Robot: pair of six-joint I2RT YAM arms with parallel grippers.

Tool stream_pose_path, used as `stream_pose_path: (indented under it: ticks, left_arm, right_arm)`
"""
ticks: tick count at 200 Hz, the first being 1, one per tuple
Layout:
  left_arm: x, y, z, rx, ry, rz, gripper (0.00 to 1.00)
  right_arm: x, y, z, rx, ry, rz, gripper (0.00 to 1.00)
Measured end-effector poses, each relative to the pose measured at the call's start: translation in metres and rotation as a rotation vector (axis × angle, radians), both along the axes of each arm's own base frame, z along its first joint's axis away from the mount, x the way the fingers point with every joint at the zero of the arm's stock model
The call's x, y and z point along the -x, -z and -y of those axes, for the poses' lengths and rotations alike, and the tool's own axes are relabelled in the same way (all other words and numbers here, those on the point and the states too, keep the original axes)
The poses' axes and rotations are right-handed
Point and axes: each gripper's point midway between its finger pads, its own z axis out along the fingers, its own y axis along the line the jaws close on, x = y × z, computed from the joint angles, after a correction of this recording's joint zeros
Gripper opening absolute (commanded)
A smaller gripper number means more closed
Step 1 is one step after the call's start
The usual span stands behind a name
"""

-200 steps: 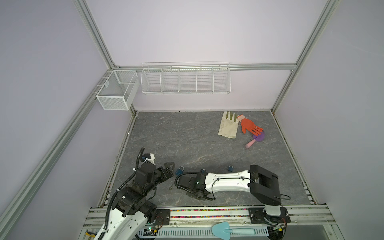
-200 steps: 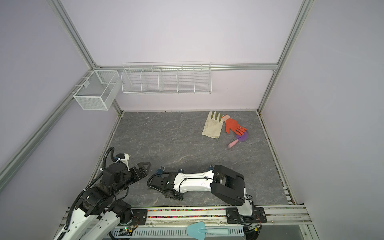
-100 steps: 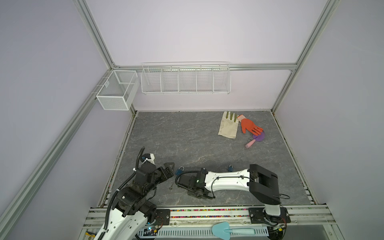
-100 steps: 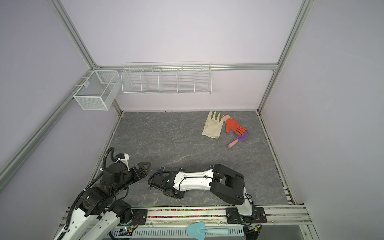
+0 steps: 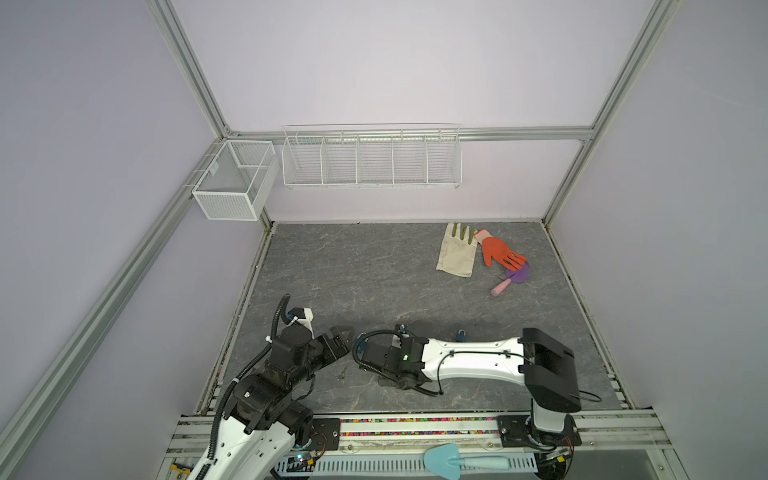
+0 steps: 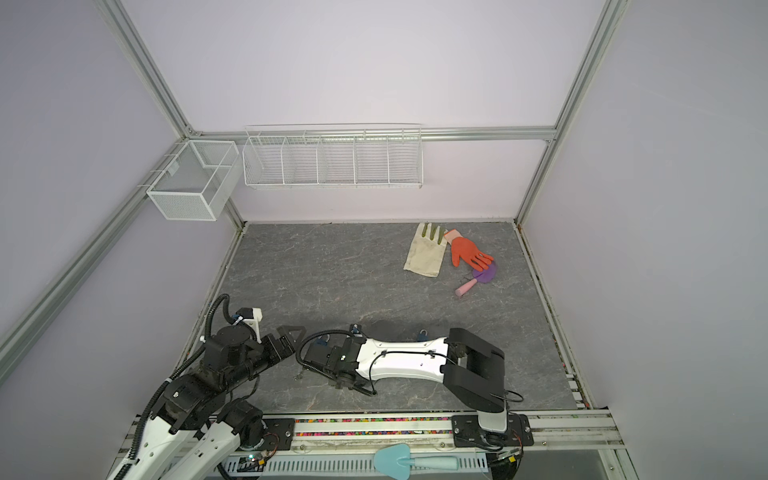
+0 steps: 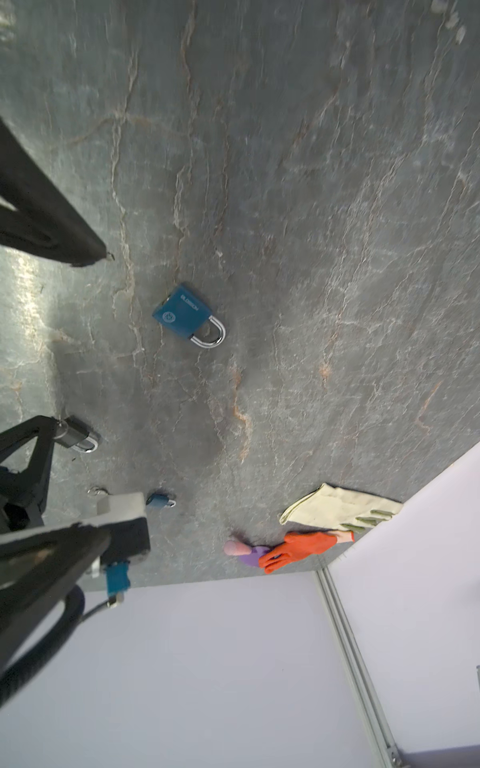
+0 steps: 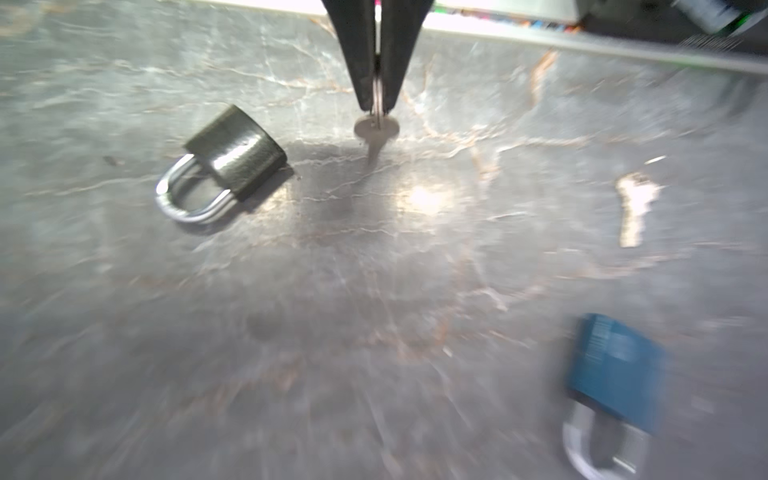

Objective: Unlock with the key
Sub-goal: 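Lift the key with the right gripper while the left gripper rises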

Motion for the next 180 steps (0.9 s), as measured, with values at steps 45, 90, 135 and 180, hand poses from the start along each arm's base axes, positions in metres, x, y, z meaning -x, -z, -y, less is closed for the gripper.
stream_pose_path:
  ticks: [45,90,135,180]
  left_arm:
    - [-0.002,-0.014,0.025,0.138,0.062,-0.023,0.95]
    - [-0.015,-0.037,0.060,0.370,0.105,-0.041,0.93]
    - [-0.026,-0.046,0.099,0.491,0.161,-0.081,0.93]
    - [-0.035,-0.052,0.135,0.531,0.195,-0.109,0.90]
  right_arm:
    - [-0.026,-0.067,0.021,-0.054,-0.177,0.194,0.06]
    - [-0.057,-0.106,0.052,-0.110,-0.308,0.328,0.06]
    - [-0.083,-0.139,0.059,-0.239,-0.368,0.403,0.06]
    - [-0.101,-0.167,0.061,-0.310,-0.403,0.495,0.06]
